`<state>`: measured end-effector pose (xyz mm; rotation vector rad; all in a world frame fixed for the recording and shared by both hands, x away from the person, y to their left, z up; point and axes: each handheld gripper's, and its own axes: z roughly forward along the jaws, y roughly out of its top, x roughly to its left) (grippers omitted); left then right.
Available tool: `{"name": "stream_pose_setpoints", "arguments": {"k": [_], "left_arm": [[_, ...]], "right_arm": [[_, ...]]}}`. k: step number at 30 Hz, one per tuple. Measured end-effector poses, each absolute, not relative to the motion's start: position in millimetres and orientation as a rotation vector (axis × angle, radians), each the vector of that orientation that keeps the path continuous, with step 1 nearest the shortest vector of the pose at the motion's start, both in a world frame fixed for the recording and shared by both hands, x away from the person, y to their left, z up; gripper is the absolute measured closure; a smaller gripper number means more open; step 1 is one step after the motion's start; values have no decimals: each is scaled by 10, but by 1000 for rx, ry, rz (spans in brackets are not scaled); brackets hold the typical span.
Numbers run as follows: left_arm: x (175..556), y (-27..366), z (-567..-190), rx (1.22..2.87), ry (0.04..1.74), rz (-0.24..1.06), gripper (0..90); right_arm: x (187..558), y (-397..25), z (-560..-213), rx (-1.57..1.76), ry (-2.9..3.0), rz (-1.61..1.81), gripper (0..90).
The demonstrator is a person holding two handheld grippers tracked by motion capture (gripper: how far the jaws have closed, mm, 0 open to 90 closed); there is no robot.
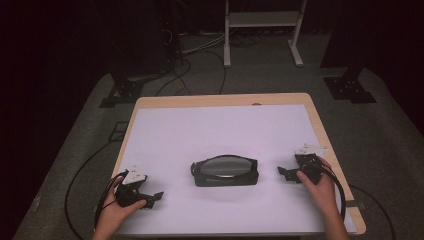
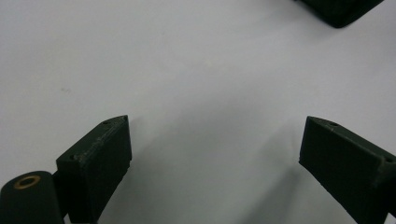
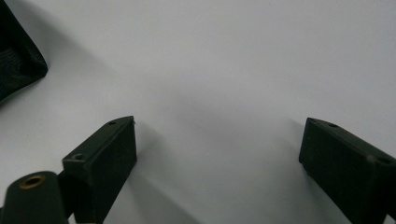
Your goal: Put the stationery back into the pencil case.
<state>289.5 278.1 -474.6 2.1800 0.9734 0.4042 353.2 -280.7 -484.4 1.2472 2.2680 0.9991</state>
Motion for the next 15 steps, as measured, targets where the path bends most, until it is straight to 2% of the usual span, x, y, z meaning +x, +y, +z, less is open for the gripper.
{"name": "stream_pose_setpoints", "arguments": {"k": [15], "left_arm": [[2886, 2782, -4782, 2185, 965, 446, 47]], "right_arm": [[3531, -2807, -4844, 1248, 2268, 999, 101]]}}
